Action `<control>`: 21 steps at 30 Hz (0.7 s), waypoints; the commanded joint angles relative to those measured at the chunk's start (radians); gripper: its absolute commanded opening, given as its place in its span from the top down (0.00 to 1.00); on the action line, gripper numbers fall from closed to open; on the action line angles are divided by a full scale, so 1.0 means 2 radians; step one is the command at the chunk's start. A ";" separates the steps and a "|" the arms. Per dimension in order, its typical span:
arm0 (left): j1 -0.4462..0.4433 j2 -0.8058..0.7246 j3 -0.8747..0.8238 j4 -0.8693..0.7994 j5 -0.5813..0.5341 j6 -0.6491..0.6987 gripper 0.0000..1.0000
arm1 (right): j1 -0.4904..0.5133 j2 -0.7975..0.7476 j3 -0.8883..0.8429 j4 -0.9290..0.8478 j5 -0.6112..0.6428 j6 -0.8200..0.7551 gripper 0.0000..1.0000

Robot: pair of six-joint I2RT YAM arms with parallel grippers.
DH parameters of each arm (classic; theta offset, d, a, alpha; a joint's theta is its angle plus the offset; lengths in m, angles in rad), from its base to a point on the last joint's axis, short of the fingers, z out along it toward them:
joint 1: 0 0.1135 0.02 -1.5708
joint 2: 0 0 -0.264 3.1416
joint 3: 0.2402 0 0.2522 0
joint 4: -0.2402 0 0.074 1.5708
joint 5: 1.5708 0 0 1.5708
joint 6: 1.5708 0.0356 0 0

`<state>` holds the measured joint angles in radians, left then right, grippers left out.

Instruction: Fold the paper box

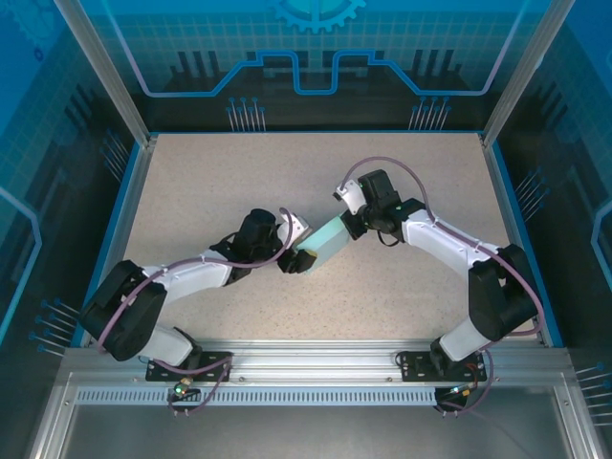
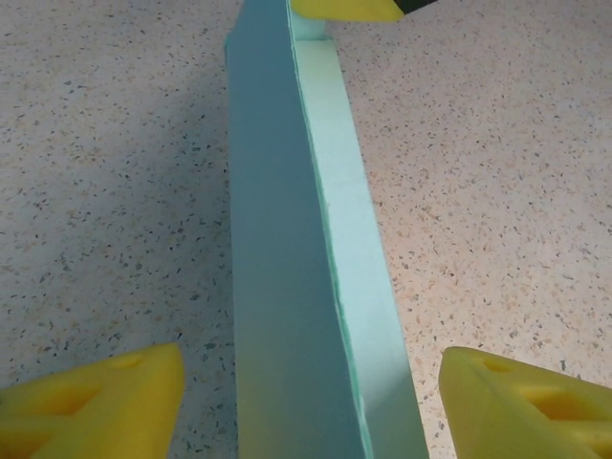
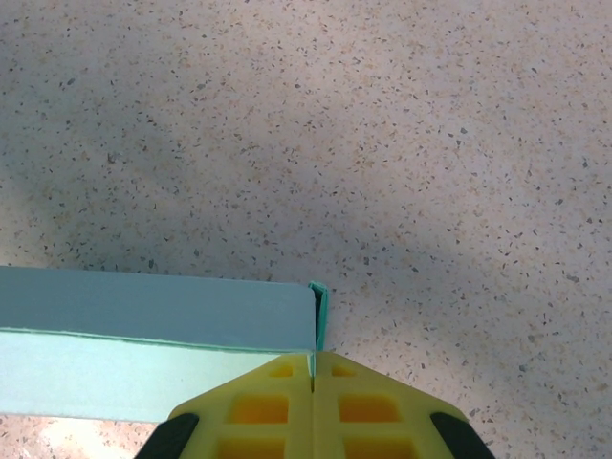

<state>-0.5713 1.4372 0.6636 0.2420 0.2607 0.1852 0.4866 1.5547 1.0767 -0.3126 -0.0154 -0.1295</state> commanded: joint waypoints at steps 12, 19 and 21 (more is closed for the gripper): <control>-0.002 -0.147 -0.027 -0.112 -0.071 -0.148 0.25 | 0.010 -0.014 -0.011 -0.018 0.030 0.022 0.98; -0.009 -0.148 0.002 -0.195 -0.085 -0.144 0.46 | 0.010 -0.010 -0.009 -0.019 0.031 0.022 0.97; -0.013 -0.136 0.016 -0.208 -0.081 -0.134 0.52 | 0.010 -0.010 -0.009 -0.019 0.030 0.023 0.97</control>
<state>-0.5854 1.1427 0.6373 -0.0757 0.1112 -0.0959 0.4957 1.5448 1.0702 -0.3149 0.0277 -0.0959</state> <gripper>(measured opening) 0.499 0.058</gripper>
